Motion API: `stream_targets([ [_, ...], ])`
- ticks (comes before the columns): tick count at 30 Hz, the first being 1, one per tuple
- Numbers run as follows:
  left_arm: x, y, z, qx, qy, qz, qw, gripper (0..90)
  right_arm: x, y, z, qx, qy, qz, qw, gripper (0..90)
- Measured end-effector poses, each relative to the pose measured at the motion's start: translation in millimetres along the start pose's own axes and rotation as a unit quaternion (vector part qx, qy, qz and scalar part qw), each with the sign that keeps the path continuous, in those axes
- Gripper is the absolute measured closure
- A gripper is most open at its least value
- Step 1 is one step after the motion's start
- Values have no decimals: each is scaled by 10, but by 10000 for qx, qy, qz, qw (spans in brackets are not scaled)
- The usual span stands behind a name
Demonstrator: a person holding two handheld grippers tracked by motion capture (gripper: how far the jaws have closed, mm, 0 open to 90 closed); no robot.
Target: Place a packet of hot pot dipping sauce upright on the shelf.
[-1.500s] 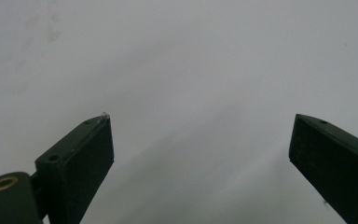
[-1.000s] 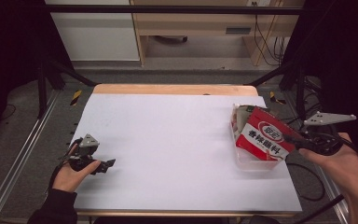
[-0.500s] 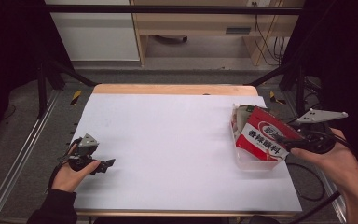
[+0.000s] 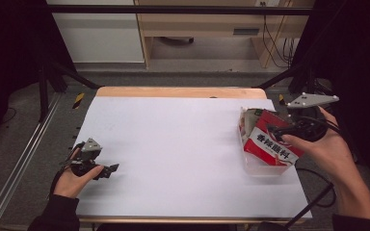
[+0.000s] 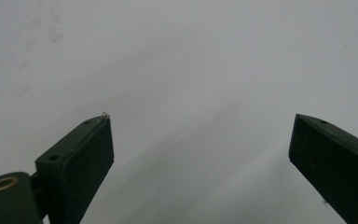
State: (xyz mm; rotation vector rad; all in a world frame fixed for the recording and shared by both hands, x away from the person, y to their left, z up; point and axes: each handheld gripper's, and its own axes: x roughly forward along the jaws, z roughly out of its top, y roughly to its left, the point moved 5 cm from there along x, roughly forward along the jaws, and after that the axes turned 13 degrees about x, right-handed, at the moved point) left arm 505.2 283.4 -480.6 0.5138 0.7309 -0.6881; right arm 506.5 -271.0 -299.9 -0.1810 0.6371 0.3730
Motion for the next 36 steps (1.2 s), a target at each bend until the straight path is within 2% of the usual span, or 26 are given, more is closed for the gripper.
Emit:
stream_targets([
  [8,-2,7,-6,-12,2,1,10000,67,89,211,312,-139,-187,29,9997,157],
  [11,-5,7,-4,-16,-3,-1,10000,66,152,347,450,-127,-286,24,9995,147],
  [13,-6,8,-4,-18,-7,3,10000,66,166,371,469,-144,-292,29,9995,146],
  [19,-7,15,-6,-28,-42,11,10000,66,280,581,602,-196,-399,123,9989,145],
  [24,-7,17,-6,-24,-51,11,10000,66,421,766,712,-68,-456,226,9987,138],
  [27,-5,18,-8,-22,-53,11,10000,65,477,830,731,-70,-474,250,9985,137],
  [36,-19,32,-10,-27,-78,23,10000,63,802,1175,695,-50,-384,440,9983,146],
])
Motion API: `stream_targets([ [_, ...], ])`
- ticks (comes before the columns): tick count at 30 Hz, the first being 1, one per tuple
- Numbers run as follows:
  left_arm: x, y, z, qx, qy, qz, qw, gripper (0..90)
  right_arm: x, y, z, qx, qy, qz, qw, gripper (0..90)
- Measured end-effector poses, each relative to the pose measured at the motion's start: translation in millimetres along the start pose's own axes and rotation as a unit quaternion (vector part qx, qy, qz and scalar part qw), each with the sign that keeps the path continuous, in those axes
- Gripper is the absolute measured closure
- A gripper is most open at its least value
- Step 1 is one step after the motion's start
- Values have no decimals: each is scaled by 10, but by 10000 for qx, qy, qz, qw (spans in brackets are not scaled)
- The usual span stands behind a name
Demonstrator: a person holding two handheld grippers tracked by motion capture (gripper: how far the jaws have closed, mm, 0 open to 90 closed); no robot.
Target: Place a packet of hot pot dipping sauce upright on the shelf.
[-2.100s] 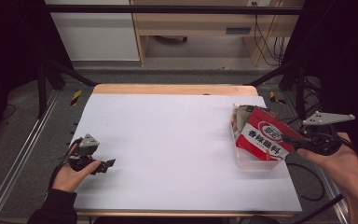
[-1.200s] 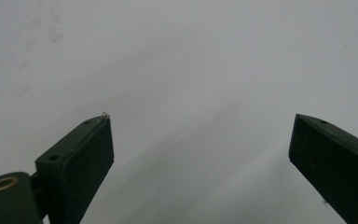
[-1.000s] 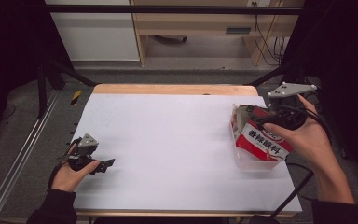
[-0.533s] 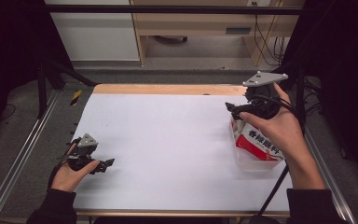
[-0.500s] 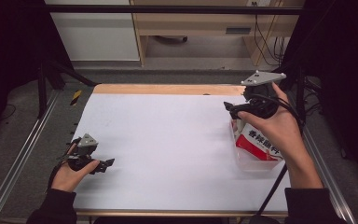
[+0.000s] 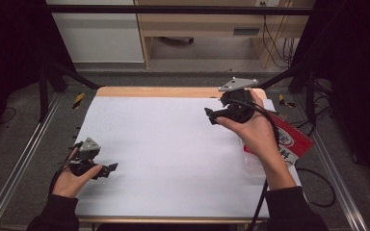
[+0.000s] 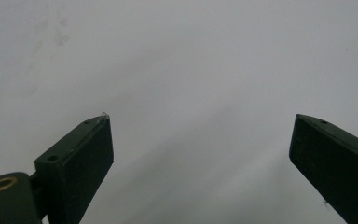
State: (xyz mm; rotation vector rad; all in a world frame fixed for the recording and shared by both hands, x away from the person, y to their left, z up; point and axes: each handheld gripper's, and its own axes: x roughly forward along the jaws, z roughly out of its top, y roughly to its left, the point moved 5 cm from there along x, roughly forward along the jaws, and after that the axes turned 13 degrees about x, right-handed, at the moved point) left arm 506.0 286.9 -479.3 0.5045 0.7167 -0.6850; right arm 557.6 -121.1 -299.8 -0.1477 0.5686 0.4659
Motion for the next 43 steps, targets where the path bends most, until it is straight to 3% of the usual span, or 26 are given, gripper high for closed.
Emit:
stream_targets([
  [8,0,4,-2,-28,-23,9,10000,58,278,219,-133,-11,131,138,9998,139],
  [16,13,2,-12,-24,4,11,10000,56,475,359,-285,216,136,325,9991,122],
  [24,11,13,-15,-21,-7,34,10000,55,608,414,-462,393,178,420,9982,113],
  [38,50,-3,-28,-12,35,38,10000,55,924,453,-978,594,477,405,9963,102],
  [43,64,-4,-28,1,41,66,10000,55,1008,457,-1167,821,472,511,9942,104],
])
